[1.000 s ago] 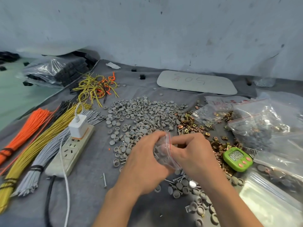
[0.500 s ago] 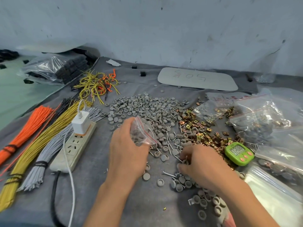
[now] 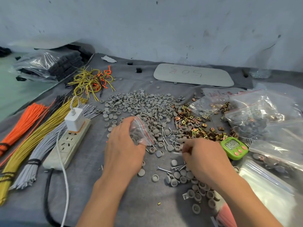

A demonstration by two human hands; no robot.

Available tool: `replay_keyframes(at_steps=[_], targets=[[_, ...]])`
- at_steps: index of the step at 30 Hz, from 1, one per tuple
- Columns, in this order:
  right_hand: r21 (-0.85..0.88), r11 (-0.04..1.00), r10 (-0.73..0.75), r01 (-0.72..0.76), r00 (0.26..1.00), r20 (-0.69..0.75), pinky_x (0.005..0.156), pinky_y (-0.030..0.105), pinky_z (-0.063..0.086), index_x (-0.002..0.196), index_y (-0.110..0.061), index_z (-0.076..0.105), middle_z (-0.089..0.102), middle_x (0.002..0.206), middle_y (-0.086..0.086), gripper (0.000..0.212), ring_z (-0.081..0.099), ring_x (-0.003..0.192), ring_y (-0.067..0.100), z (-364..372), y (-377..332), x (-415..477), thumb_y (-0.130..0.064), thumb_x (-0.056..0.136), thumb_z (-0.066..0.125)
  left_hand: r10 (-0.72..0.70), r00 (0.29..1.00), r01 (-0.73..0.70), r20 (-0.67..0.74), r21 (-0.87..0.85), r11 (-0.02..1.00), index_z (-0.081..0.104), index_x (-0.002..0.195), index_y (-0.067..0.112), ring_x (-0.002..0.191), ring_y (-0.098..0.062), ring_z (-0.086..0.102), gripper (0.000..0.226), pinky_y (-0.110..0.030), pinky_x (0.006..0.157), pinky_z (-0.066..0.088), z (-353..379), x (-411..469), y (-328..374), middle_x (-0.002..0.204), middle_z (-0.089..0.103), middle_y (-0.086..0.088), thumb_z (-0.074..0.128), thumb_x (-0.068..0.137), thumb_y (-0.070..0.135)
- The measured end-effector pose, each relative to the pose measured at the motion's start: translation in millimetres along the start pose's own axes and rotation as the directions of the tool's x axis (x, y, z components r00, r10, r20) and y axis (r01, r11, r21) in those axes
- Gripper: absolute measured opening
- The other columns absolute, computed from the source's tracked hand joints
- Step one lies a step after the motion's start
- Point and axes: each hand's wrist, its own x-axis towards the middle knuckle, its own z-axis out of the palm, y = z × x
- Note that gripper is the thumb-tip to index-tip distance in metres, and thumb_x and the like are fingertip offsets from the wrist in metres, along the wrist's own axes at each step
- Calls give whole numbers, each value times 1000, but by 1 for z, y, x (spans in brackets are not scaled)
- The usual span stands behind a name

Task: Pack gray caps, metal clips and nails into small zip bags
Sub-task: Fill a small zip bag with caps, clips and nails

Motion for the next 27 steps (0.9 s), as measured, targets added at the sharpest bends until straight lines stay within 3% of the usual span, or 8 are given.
replay_keyframes(at_steps=[3, 5, 7, 10, 16, 19, 21, 27], targets=[[55, 998, 19, -13, 993, -115, 79, 32, 47, 84, -38, 59, 65, 85, -14, 12, 59, 81, 16, -2, 3, -1, -32, 93, 63, -4, 1000, 4, 1, -2, 1000, 46, 139, 40, 115, -18, 52, 63, -37, 97, 45, 2, 1, 2, 125, 58, 6, 76, 85, 29], [166, 986, -7, 20, 997, -77, 72, 27, 47, 84, -33, 70, 67, 85, -17, 9, 64, 81, 13, 0, 1, -3, -28, 91, 67, -9, 1000, 9, -3, -8, 1000, 46, 139, 40, 112, -18, 52, 63, -36, 93, 45, 4, 1, 2, 124, 59, 6, 76, 84, 29], [133, 989, -68, 69, 998, -11, 74, 27, 43, 85, -30, 75, 67, 81, -16, 9, 63, 81, 15, 4, -4, -7, -32, 91, 69, -10, 1000, 10, -13, -15, 1000, 46, 138, 41, 108, -17, 53, 65, -33, 88, 42, 5, 2, 2, 122, 59, 6, 78, 83, 30], [39, 990, -139, 138, 990, 30, 80, 30, 40, 84, -27, 73, 70, 84, -6, 14, 62, 87, 22, 10, -11, -8, -38, 91, 69, 34, 999, -35, -19, -18, 999, 49, 135, 43, 109, -17, 55, 67, -30, 86, 40, 9, 0, 5, 119, 59, 8, 82, 78, 30], [163, 981, -115, 107, 992, 43, 73, 27, 47, 78, -29, 63, 66, 85, -12, 14, 62, 83, 14, 12, -5, -6, -25, 88, 72, 140, 990, -139, 18, -23, 990, 46, 130, 50, 100, -5, 47, 75, -25, 86, 37, 18, -6, 13, 106, 48, 22, 84, 73, 20], [484, 873, -27, 63, 996, -81, 49, 13, 41, 72, -31, 67, 68, 75, -17, 20, 62, 64, 0, 6, 1, -4, -26, 87, 80, 188, 979, -188, 78, -10, 982, 46, 130, 51, 106, -3, 49, 77, -22, 86, 36, 20, -9, 14, 109, 50, 26, 85, 70, 20], [650, 753, -4, 104, 988, -153, 50, 14, 43, 73, -30, 71, 70, 71, -17, 17, 60, 57, 0, 1, -1, -2, -25, 83, 84, 220, 968, -219, 118, -19, 976, 46, 132, 52, 105, -1, 50, 79, -22, 86, 38, 22, -10, 16, 113, 53, 27, 86, 69, 24], [735, 665, -73, 131, 991, -110, 47, 20, 39, 72, -29, 79, 65, 57, -8, 17, 46, 49, 1, 0, -11, -1, -25, 88, 79, 255, 940, -242, 226, -86, 967, 54, 121, 49, 92, 1, 58, 70, -9, 71, 38, 28, -13, 22, 107, 63, 21, 83, 63, 24]])
